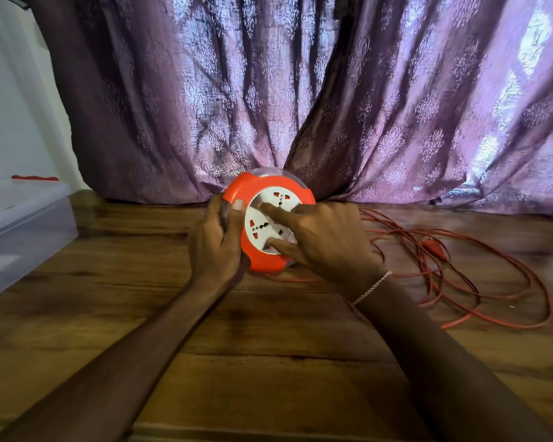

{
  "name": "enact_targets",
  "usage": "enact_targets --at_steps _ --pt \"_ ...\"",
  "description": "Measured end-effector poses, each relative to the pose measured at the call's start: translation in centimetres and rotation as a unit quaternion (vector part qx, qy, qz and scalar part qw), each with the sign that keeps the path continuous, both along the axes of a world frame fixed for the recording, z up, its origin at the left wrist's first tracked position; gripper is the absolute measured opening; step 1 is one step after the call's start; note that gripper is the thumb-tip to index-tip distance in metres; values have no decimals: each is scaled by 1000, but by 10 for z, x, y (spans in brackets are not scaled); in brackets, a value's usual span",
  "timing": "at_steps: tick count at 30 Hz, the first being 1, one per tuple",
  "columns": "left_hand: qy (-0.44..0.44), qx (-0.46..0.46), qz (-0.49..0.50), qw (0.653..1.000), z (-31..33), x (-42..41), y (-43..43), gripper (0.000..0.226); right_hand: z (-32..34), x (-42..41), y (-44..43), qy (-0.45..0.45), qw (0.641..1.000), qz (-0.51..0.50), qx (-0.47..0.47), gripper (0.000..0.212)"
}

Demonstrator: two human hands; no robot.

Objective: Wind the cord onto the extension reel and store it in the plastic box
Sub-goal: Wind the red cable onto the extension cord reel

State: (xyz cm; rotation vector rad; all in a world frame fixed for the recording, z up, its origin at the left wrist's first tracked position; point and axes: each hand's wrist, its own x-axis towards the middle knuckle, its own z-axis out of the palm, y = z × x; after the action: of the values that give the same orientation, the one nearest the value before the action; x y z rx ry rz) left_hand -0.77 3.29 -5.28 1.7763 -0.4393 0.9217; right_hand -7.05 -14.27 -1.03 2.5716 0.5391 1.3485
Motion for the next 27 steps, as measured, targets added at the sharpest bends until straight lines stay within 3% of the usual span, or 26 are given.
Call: enact_targets --at_steps 3,7,9,11,14,17,20,27 --pt "-12 13 22 1000 0 -4 -3 36 -2 -1 17 37 978 -47 200 65" --pt "-35 25 38 998 1 -8 -7 36 -4 3 37 134 855 -11 500 56" --pt "-33 18 43 998 1 -7 -8 40 -3 5 34 172 808 45 562 50" --pt "-22 -6 51 998 0 -3 -7 46 3 5 21 184 825 93 527 40" --pt "-23 -34 47 998 2 -1 -5 41 8 3 -5 116 925 89 351 40" --pt "-29 -9 42 999 2 -1 -5 46 3 3 -8 80 981 57 166 53" --pt "-23 6 34 999 -1 1 -5 50 5 -2 -3 41 999 25 21 56" --pt "2 5 15 1000 -1 3 -1 44 5 -4 -5 32 999 -2 -44 59"
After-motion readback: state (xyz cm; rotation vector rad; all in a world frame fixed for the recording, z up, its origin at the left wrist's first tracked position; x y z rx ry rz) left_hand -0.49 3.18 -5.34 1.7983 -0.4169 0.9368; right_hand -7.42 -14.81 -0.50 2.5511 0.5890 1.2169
